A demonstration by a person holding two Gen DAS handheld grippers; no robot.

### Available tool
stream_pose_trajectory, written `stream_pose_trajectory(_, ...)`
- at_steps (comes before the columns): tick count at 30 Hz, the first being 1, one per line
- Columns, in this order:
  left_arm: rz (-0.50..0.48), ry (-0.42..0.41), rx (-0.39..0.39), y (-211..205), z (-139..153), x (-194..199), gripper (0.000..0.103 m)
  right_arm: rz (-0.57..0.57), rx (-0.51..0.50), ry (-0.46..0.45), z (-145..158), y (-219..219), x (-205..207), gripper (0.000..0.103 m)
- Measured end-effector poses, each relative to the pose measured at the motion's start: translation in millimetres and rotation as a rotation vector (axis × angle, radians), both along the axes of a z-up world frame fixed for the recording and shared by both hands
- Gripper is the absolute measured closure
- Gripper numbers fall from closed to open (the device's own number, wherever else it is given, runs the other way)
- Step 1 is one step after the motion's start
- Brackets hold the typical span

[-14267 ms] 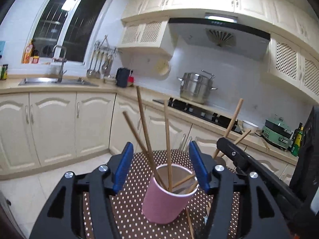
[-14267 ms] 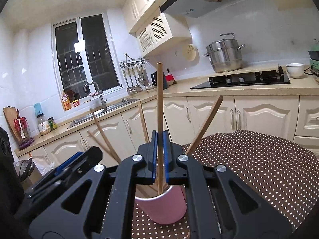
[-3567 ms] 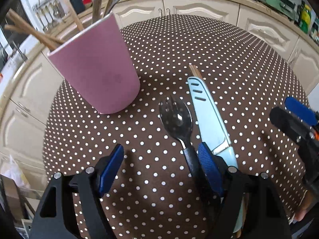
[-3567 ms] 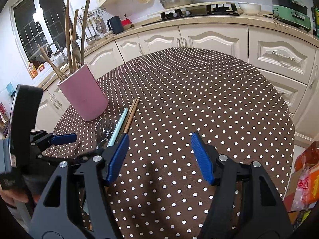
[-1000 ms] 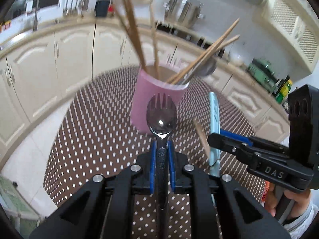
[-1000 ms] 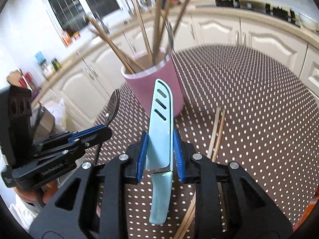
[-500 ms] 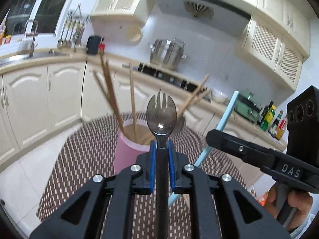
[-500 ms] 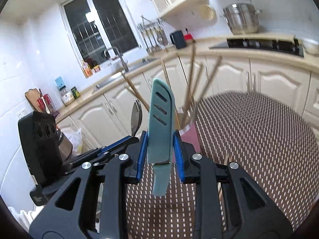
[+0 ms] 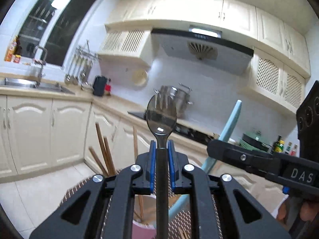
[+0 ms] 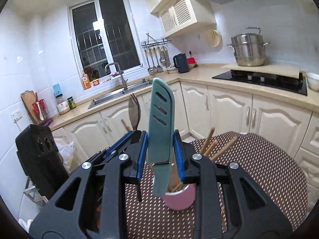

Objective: Organize utensils
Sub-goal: 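Lower the fork into the pink cup with the left tool while the right tool lowers the knife in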

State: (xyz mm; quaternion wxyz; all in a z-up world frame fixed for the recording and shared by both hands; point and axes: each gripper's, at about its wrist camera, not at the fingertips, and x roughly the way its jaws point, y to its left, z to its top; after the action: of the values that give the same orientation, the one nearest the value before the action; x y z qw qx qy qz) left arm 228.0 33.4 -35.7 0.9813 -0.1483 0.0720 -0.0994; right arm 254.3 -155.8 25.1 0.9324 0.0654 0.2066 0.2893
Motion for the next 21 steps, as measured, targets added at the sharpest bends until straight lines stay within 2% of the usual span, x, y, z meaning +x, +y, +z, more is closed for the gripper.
stream_pose_trajectory(3, 0.027, -0.025, 0.0, -4, -3, 16, 0.092, 0.003, -0.005, 0.007, -2, 2, 13, 0.077)
stream_pose_trajectory(10, 0.02, -0.005, 0.009, -7, -29, 39, 0.092, -0.004, -0.027, 0.042, -19, -1, 32, 0.077)
stream_pose_trajectory(15, 0.013, -0.002, -0.009, -4, -43, 42, 0.092, -0.003, -0.044, 0.061, -31, 2, 34, 0.077)
stream_pose_trajectory(21, -0.007, 0.017, 0.007, -4, -51, 38, 0.092, 0.006, -0.056, 0.074, -39, 6, 34, 0.077)
